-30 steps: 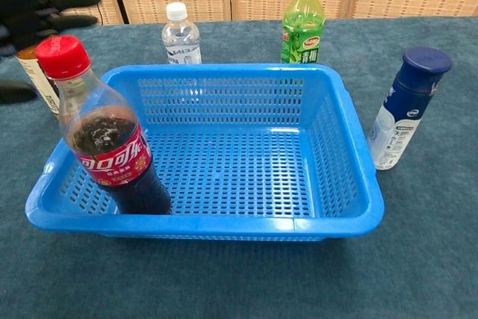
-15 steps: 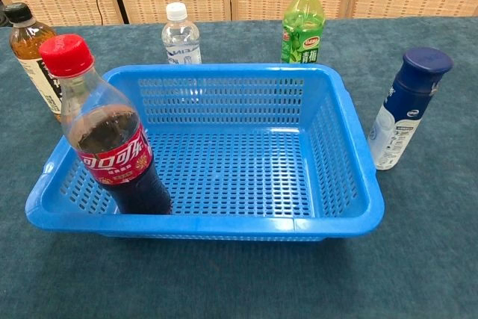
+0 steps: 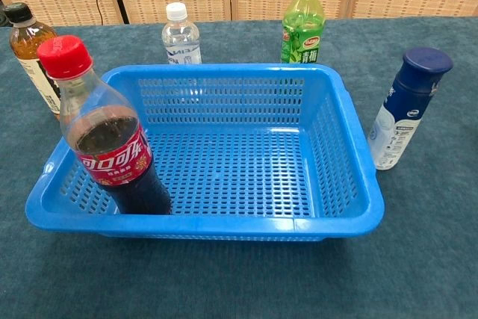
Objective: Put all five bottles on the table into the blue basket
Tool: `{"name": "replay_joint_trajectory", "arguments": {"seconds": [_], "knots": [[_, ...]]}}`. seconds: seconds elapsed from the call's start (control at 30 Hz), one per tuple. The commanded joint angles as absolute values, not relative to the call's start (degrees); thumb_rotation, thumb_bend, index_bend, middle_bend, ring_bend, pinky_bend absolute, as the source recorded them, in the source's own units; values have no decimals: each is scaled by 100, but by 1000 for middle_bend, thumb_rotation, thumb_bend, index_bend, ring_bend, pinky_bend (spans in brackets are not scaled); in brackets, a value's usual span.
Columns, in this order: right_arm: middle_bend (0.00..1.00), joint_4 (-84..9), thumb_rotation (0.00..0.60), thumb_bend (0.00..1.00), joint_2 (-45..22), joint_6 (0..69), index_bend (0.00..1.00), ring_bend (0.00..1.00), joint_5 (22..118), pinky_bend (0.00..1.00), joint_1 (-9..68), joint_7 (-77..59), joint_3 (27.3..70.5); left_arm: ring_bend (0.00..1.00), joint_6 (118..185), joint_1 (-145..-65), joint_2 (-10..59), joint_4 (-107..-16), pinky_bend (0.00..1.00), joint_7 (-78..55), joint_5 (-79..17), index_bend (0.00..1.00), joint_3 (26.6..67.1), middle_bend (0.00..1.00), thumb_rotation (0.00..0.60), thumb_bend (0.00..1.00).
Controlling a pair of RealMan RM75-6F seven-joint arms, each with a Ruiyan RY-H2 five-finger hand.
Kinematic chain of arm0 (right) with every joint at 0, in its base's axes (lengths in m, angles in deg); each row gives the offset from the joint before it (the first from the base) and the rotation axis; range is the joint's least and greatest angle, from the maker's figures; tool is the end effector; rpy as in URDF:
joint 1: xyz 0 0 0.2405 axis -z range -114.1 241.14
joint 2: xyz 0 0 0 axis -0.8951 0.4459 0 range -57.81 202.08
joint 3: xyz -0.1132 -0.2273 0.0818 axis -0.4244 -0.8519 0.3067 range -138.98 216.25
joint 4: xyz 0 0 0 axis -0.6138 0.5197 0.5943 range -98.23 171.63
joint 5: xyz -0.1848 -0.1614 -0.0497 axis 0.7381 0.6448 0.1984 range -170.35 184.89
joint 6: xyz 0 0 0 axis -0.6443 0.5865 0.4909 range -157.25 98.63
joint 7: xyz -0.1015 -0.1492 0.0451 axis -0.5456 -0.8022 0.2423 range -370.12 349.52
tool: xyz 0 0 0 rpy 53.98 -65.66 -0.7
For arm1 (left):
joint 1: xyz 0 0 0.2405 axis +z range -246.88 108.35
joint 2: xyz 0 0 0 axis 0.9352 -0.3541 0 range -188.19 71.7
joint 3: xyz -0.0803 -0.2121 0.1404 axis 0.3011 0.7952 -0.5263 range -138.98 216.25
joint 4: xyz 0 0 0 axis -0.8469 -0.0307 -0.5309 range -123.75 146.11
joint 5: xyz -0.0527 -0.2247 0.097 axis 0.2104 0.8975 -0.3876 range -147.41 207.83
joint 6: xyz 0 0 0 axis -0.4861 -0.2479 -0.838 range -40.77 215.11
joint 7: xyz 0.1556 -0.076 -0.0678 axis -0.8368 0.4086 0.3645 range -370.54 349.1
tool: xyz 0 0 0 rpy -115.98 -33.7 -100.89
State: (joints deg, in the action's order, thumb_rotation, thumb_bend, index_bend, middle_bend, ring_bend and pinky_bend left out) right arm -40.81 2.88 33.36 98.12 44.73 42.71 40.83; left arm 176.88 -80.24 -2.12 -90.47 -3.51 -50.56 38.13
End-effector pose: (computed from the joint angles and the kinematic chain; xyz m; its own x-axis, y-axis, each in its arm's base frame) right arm -0.3490 -0.3064 0.0589 -0.2642 -0.3658 0.8924 -0.9615 0.0278 -0.2732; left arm -0.3041 0.2437 0.1665 0.2538 -0.0561 0.9656 0.9666 -0.0218 -0.2554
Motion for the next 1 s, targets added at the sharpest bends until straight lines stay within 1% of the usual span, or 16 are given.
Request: {"name": "replay_joint_trajectory", "arguments": {"seconds": [0.03,0.2,0.37,0.5,0.6,0.7,0.77,0.83,0.9,0.97,1.0], "knots": [[0,-3979,600,0,103,3183,0,0,9730,0,4321,4279,4131,0,17597,-7989,-235,-9038,0,-325,-4988,0,3852,0,600,38],[0,-3982,600,0,-110,3065,0,0,9688,0,4101,4375,4196,0,17436,-7960,-284,-9058,0,-268,-4981,0,3899,0,600,38],[0,-4142,600,0,-149,3111,0,0,9728,0,4011,4783,4193,0,17365,-7937,-282,-9053,0,-304,-5031,0,3928,0,600,38],[0,-4088,600,0,-246,3136,0,0,9727,15,3941,4886,4212,0,17346,-7909,-271,-9060,0,-352,-5007,0,3970,0,600,38],[0,-4040,600,0,-378,3151,0,0,9664,73,3904,4878,4252,0,17336,-7887,-265,-9064,0,-343,-5001,0,3997,0,600,38],[8,-4077,600,0,-507,3155,0,10,9634,157,3852,4936,4297,0,17320,-7875,-262,-9064,0,-337,-4992,0,4014,0,600,38],[52,-4063,600,0,-612,3176,9,62,9611,239,3820,4883,4330,0,17291,-7872,-260,-9067,0,-342,-4984,0,4024,0,600,38],[116,-4037,600,0,-770,3239,52,131,9552,311,3800,4782,4392,0,17262,-7869,-256,-9060,0,-343,-4975,0,4040,0,600,38],[191,-3997,600,0,-912,3312,137,198,9489,375,3797,4650,4452,0,17239,-7865,-250,-9044,0,-336,-4959,0,4054,0,600,38],[294,-3939,600,0,-1089,3380,269,282,9357,443,3804,4456,4535,0,17193,-7867,-240,-9015,0,-321,-4945,0,4068,0,600,38],[330,-3931,600,4,-1152,3404,310,313,9292,466,3812,4376,4570,0,17162,-7873,-236,-9006,0,-304,-4948,0,4067,0,600,38]]}}
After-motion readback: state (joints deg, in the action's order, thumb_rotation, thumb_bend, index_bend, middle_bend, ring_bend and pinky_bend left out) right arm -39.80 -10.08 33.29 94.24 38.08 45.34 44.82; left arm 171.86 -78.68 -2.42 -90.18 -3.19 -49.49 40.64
